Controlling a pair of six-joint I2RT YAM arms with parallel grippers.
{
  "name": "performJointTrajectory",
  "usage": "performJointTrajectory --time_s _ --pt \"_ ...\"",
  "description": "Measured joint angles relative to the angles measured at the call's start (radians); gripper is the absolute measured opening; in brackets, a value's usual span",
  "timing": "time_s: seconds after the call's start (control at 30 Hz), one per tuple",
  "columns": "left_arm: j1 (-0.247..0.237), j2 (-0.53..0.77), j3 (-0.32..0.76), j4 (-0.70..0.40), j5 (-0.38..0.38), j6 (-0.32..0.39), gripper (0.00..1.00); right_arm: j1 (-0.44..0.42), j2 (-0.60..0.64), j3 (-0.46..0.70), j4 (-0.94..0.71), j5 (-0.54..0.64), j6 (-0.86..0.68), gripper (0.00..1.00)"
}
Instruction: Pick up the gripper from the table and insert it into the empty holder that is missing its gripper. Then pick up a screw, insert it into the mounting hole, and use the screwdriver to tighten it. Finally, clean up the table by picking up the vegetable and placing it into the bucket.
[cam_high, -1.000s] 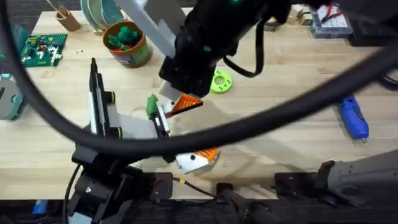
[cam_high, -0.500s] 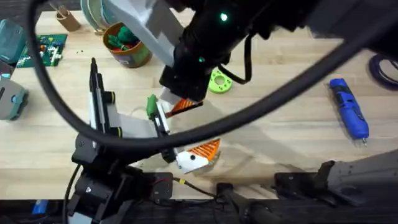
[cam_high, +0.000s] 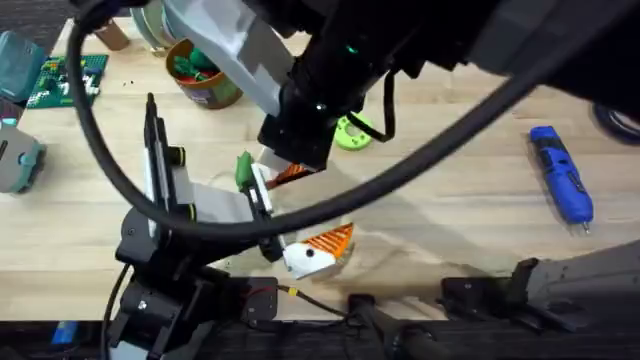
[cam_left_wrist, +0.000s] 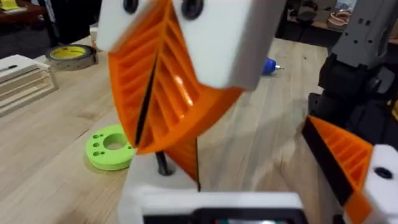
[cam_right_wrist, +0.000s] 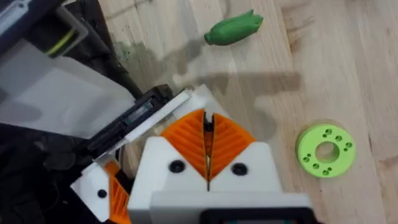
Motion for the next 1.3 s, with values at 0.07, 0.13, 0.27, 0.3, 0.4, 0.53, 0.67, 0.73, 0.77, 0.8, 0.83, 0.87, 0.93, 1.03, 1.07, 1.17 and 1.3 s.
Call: performJointTrajectory --time_s 0.07,0.13,0.27,0.3,0.4,0.53,0.67,0.73,0.77,0.8,0.83,0.87,0.93,1.03,1.07,1.17,1.3 --pt "0.0 0.0 0.0 0.0 0.0 0.0 0.992 0.0 0.0 0.0 0.0 0.0 0.0 0.006" --pt "0.0 0.0 0.0 0.0 0.0 0.0 0.992 0.0 0.0 0.0 0.0 0.0 0.0 0.006" --pt "0.0 0.0 0.0 0.0 0.0 -0.002 0.993 0.0 0.0 0.0 -0.011 0.0 0.0 0.006" --pt "0.0 0.0 0.0 0.0 0.0 -0.004 0.994 0.0 0.0 0.0 -0.015 0.0 0.0 0.006" --pt "0.0 0.0 0.0 0.0 0.0 -0.009 0.993 0.0 0.0 0.0 -0.025 0.0 0.0 0.006" --pt "0.0 0.0 0.0 0.0 0.0 -0.01 0.993 0.0 0.0 0.0 -0.027 0.0 0.0 0.006" --pt "0.0 0.0 0.0 0.0 0.0 -0.011 0.993 0.0 0.0 0.0 -0.032 0.0 0.0 0.006" --pt "0.0 0.0 0.0 0.0 0.0 -0.01 0.993 0.0 0.0 0.0 -0.032 0.0 0.0 0.006" --pt "0.0 0.0 0.0 0.0 0.0 -0.01 0.993 0.0 0.0 0.0 -0.033 0.0 0.0 0.006" --pt "0.0 0.0 0.0 0.0 0.0 -0.01 0.993 0.0 0.0 0.0 -0.033 0.0 0.0 0.006" --pt "0.0 0.0 0.0 0.0 0.0 -0.01 0.993 0.0 0.0 0.0 -0.034 0.0 0.0 0.006" --pt "0.0 0.0 0.0 0.0 0.0 -0.01 0.993 0.0 0.0 0.0 -0.035 0.0 0.0 0.006" --pt "0.0 0.0 0.0 0.0 0.0 -0.01 0.993 0.0 0.0 0.0 -0.036 0.0 0.0 0.006" --pt "0.0 0.0 0.0 0.0 0.0 -0.01 0.993 0.0 0.0 0.0 -0.036 0.0 0.0 0.006" --pt "0.0 0.0 0.0 0.0 0.0 -0.01 0.993 0.0 0.0 0.0 -0.036 0.0 0.0 0.006" --pt "0.0 0.0 0.0 0.0 0.0 -0.01 0.993 0.0 -0.001 0.0 -0.036 0.0 0.0 0.006" --pt "0.0 0.0 0.0 0.0 0.0 -0.01 0.993 0.0 -0.001 0.0 -0.037 0.001 0.0 0.006"
